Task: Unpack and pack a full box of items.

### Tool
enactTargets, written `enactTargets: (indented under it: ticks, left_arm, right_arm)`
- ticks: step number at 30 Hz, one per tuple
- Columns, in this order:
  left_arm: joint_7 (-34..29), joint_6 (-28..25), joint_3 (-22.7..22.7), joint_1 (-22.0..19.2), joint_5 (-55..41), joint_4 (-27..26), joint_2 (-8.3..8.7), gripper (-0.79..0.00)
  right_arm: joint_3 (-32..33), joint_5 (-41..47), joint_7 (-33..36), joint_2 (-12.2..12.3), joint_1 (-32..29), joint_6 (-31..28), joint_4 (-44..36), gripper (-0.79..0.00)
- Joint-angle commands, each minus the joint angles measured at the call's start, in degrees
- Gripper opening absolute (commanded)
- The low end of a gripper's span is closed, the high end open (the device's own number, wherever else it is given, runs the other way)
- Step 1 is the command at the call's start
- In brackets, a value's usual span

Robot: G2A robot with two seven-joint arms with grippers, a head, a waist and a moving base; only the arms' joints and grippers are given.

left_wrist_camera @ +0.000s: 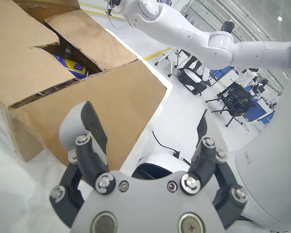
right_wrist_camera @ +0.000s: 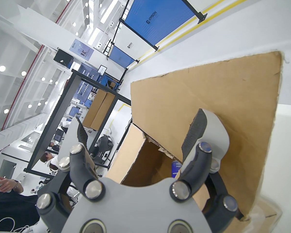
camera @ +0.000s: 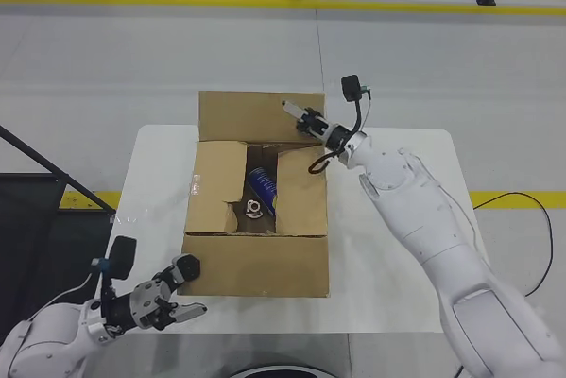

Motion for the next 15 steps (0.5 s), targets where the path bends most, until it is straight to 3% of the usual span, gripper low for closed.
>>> enactTargets:
  ticks: [1,15]
  left_arm:
    - [0.3,-0.1,-0.1,0.5,0.3,0.0,0.13,0.000]
    - [1.4,0.2,0.6,1.2,0.9,0.0,1.06,0.000]
  right_arm:
    - [-0.2,1.3,0.4,-0.7,0.4,-0.9,2.5,0.000]
    - [-0.4,3.8,1.1,-4.2,3.4,-4.2,11.6,0.000]
